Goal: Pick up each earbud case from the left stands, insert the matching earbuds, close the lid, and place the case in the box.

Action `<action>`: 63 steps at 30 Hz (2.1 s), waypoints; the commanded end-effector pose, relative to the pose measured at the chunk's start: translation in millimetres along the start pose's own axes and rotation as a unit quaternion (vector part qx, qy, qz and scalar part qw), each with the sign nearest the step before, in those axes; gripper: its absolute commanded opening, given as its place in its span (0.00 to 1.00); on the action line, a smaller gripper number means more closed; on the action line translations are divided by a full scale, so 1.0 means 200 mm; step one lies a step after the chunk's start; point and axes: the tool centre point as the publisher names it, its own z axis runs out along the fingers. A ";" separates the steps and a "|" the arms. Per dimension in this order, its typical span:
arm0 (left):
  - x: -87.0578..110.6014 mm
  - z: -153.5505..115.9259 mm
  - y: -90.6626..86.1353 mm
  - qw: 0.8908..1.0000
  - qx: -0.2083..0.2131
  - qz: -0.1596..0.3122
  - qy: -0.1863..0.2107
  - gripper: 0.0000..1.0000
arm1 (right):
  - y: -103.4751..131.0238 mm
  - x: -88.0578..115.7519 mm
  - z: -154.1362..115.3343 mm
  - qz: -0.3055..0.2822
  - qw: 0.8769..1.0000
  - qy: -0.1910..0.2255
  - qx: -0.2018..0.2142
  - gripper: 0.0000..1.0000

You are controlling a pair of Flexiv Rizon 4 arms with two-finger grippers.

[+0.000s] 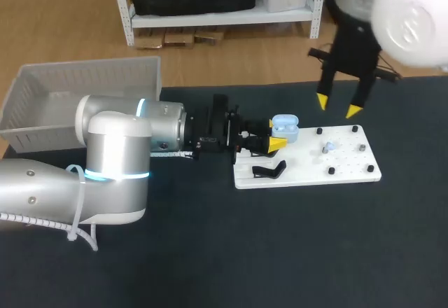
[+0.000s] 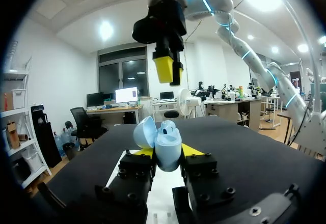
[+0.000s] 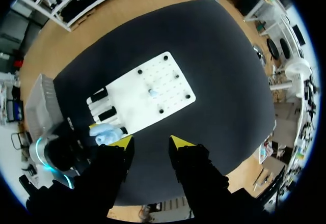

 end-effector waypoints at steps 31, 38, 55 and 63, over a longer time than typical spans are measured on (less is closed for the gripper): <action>0.00 0.00 0.00 1.000 -0.002 0.002 -0.002 0.00 | -0.08 -0.09 0.50 -0.236 0.964 -0.022 -0.122 0.47; 0.00 0.00 0.00 1.000 -0.002 0.002 -0.002 0.00 | -0.06 -0.13 0.59 -0.245 0.962 -0.014 -0.122 0.46; 0.00 0.00 0.00 1.000 -0.002 0.002 -0.002 0.00 | -0.03 -0.25 0.72 -0.242 0.964 -0.011 -0.111 0.44; 0.00 0.00 0.00 1.000 -0.002 0.002 -0.002 0.00 | -0.03 -0.28 0.76 -0.236 0.965 -0.007 -0.111 0.42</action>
